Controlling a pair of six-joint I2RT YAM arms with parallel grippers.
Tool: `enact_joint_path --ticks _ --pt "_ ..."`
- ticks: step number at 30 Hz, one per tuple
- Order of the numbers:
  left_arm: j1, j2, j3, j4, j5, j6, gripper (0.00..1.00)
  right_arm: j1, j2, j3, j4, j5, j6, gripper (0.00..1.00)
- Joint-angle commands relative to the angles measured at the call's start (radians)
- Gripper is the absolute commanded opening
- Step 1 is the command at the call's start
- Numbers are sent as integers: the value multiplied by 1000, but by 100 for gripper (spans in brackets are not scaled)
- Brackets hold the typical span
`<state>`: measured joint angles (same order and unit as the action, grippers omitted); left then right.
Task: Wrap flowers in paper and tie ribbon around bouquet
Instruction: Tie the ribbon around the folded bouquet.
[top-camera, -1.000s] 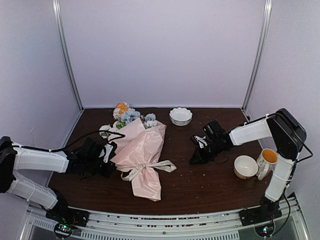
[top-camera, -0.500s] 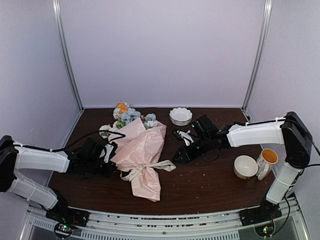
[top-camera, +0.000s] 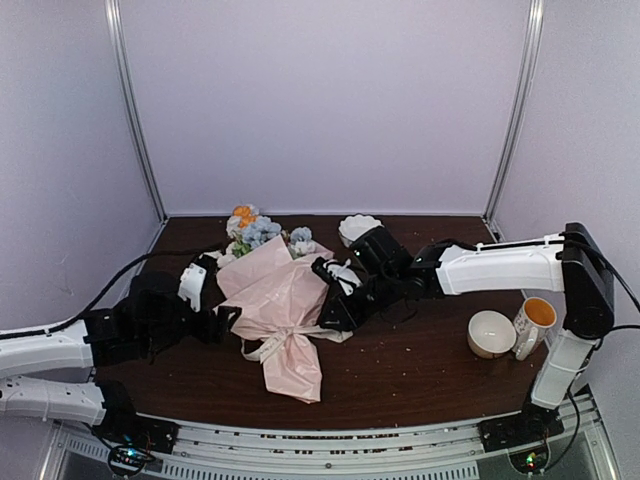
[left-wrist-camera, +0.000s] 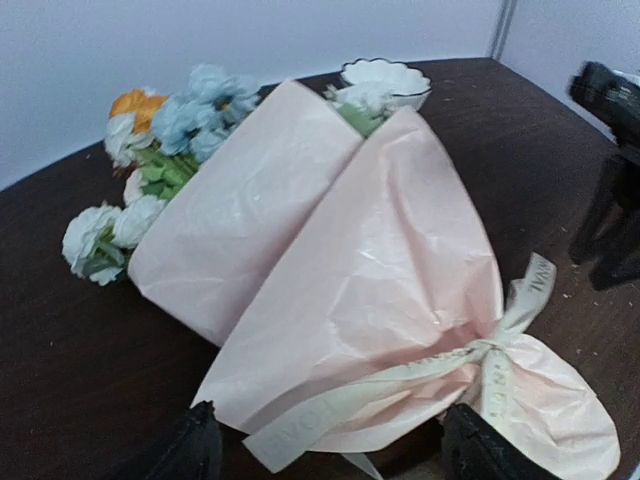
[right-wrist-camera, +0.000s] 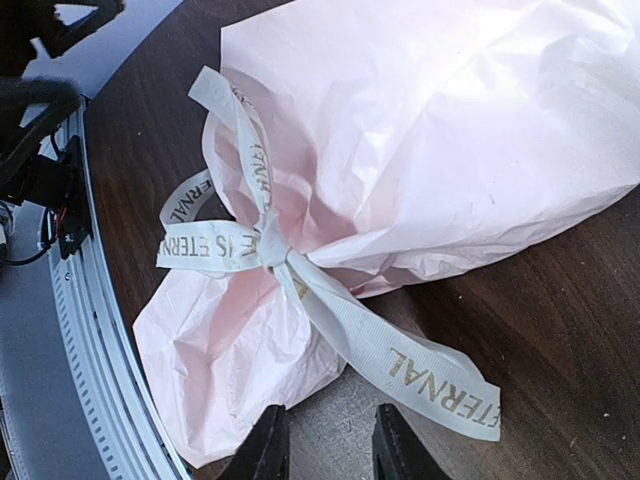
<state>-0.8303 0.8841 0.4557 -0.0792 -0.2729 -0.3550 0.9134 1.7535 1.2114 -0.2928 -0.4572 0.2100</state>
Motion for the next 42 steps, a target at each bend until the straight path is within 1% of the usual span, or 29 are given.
enact_joint_path --ticks 1,2,3,4,5,6,7,8,11,13,14,17,19,21,23,24,26,27,28,30,31,36,41,42 --pt "-149 -7 5 21 -9 98 82 -5 0 -3 -17 33 -14 30" --pt "-154 13 17 14 38 101 82 -6 1 -5 -16 31 -14 30" --pt "-162 44 34 -1 68 105 78 -6 4 -5 -17 29 -12 30" --pt "-174 83 55 -23 77 113 71 -7 5 -4 -16 28 -12 30" --pt "-186 129 84 -48 76 122 60 -7 7 -2 -17 27 -11 30" --pt "-196 174 111 -69 74 131 52 -7 8 -1 -18 26 -11 31" --pt "-202 215 141 -83 77 140 47 -6 9 -1 -17 26 -8 30" --pt "-206 256 167 -92 94 152 46 -8 9 -2 -18 29 -8 31" --pt "-210 354 234 -107 146 190 54 -9 12 -7 -24 39 -7 31" --pt "-210 405 266 -127 121 202 56 -11 10 -12 -28 40 -8 31" --pt "-210 425 275 -140 99 204 55 -11 7 -15 -27 39 -8 31" --pt "-210 475 304 -174 42 211 47 -11 4 -23 -23 36 -9 31" --pt "-210 494 316 -162 82 224 47 -11 9 -19 -25 37 -11 31" --pt "-210 520 334 -167 123 225 48 -13 15 -12 -32 44 -9 31" --pt "-210 544 357 -200 123 209 48 -11 16 -9 -37 46 -10 31" --pt "-210 552 362 -215 112 202 45 -13 17 -9 -37 46 -10 31" --pt "-210 553 362 -224 96 193 33 -12 15 -10 -36 45 -11 31" --pt "-210 550 359 -225 95 192 23 -13 17 -11 -36 45 -13 31" --pt "-211 544 358 -225 95 190 15 -13 17 -10 -38 44 -14 31" --pt "-210 527 352 -222 95 189 2 -13 20 -9 -42 43 -15 31" --pt "-211 517 349 -220 92 187 0 -13 20 -9 -41 43 -16 31" --pt "-208 470 323 -203 96 188 0 -13 18 -7 -42 43 -17 31" --pt "-203 415 297 -215 69 169 0 -15 19 -7 -45 42 -20 31" --pt "-202 406 289 -211 69 167 3 -14 21 -6 -45 39 -19 31"
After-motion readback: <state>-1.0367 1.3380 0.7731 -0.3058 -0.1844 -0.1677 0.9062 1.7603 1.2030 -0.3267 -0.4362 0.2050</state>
